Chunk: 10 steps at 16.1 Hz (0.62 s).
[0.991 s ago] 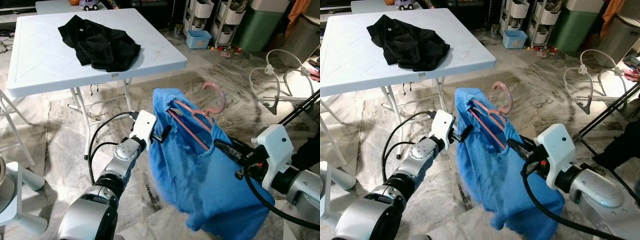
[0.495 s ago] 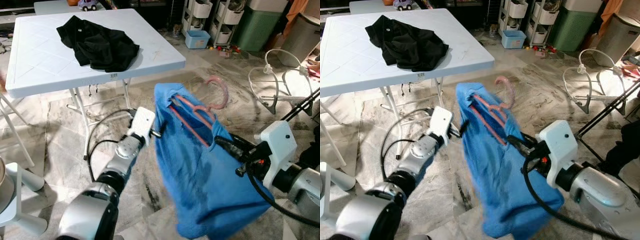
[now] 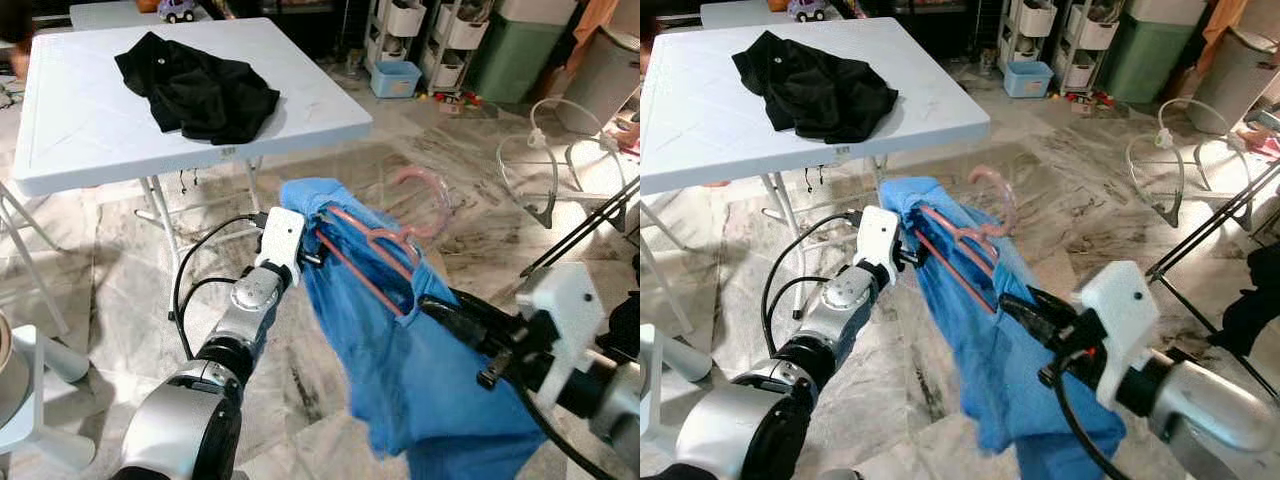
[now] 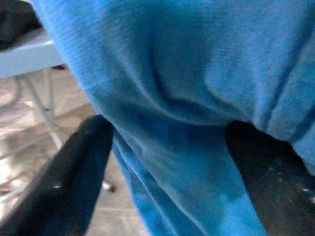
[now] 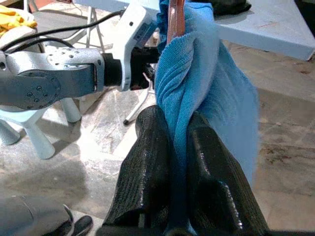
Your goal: Hang hanger
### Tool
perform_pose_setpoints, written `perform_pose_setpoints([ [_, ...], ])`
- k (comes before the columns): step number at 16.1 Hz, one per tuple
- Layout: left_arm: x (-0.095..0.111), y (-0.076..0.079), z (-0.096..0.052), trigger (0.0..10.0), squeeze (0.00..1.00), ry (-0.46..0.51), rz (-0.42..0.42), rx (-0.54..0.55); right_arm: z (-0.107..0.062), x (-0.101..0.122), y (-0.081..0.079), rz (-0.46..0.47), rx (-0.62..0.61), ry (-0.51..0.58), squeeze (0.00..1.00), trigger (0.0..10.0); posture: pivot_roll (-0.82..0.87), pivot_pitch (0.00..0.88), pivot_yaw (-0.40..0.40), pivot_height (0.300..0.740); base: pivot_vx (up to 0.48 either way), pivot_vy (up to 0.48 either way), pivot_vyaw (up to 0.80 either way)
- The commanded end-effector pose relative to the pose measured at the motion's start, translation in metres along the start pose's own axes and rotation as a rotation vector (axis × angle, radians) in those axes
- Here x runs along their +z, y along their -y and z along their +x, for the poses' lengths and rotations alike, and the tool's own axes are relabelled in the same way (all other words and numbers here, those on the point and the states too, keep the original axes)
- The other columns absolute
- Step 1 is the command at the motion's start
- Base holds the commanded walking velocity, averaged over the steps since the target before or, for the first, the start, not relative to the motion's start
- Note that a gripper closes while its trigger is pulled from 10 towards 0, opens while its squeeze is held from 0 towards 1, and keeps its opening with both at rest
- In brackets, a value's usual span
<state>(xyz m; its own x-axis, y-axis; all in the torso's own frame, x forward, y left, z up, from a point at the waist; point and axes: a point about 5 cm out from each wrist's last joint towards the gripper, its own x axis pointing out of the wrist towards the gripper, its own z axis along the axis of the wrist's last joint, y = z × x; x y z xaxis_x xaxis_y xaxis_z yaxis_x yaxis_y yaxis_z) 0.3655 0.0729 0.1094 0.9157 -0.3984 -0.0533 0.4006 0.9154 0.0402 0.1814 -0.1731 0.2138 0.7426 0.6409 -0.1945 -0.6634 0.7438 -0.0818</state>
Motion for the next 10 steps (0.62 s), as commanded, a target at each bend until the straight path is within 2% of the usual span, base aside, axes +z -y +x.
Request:
perform_pose_setpoints([
  [1,0.009,0.007,0.004,0.0,0.00,0.050,-0.048,-0.066,-0.005,0.008,-0.007,-0.028,0.033,0.024,0.00,10.0,-0.01,0.067,-0.061,0.740,0.000,0.000,0.00],
  [3,0.012,0.014,0.005,0.0,0.00,0.072,-0.100,-0.123,-0.006,0.008,-0.008,-0.026,0.036,0.021,0.00,10.0,-0.01,0.068,-0.060,0.740,0.000,0.000,0.00],
  [10,0.012,0.004,0.002,0.0,0.00,0.085,-0.084,-0.103,-0.004,0.007,-0.007,-0.022,0.047,0.010,0.00,10.0,0.00,0.069,-0.065,0.740,0.000,0.000,0.00],
])
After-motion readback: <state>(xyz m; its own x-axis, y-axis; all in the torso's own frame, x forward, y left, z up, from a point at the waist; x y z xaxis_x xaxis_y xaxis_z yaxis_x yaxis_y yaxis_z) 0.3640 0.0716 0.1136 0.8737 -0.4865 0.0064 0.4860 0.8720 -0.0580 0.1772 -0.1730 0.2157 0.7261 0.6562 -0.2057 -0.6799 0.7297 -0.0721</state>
